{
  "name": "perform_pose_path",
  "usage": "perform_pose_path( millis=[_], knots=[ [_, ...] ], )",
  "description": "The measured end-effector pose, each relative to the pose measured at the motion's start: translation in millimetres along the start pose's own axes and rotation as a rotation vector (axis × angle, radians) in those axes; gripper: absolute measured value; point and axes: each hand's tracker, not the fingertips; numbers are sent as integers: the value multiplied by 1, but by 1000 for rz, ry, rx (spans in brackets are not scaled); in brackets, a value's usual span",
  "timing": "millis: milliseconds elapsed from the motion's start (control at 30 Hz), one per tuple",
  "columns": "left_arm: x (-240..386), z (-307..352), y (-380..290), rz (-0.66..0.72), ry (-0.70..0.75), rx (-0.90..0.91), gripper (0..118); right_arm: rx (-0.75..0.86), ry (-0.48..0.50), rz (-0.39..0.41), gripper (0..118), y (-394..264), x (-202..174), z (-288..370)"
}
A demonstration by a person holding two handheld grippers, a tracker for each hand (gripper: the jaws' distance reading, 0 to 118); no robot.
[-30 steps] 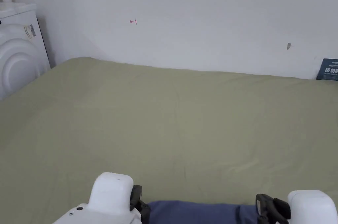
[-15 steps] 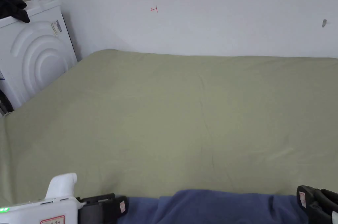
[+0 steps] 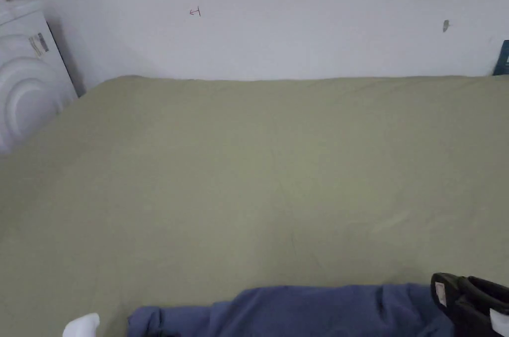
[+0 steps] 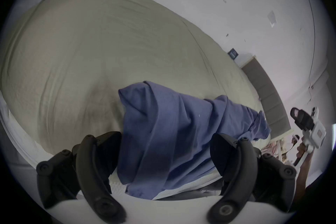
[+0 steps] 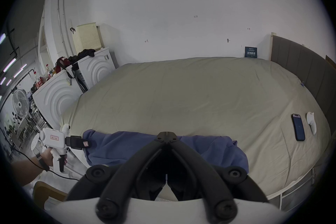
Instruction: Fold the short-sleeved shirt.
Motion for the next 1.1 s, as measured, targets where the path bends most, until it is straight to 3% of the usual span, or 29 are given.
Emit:
perform_pose_path(
  millis=[33, 133, 367, 633, 700, 733, 767, 800, 833, 1100],
  knots=[
    [0, 1, 1, 41, -6, 4, 9, 0, 8, -12, 1, -1, 1, -1],
    [1, 6, 7, 105, -26, 11, 7, -5, 17, -27, 1, -4, 0, -2],
    [44, 15, 21, 40, 11, 32, 7, -9, 18, -58, 1, -12, 9, 13],
    [178, 30, 43, -115, -143, 56, 7, 81, -41, -106, 1, -1, 35, 52],
    [209, 18, 44, -122, -158, 31, 14, 97, -48, -109, 1, 0, 38, 58],
    [226, 9, 43, -137, -175, 6, 27, 102, -49, -108, 1, -1, 39, 60],
    [242, -1, 41, -132, -173, -12, 58, 107, -51, -108, 1, -1, 40, 63],
    [246, -16, 42, -149, -181, -34, 80, 109, -54, -109, 1, -2, 41, 64],
    [257, -28, 40, -165, -178, -39, 91, 111, -57, -113, 1, -3, 43, 66],
    [256, -76, 37, -69, -211, -33, 89, 94, -81, -142, 1, -13, 61, 78]
  ],
)
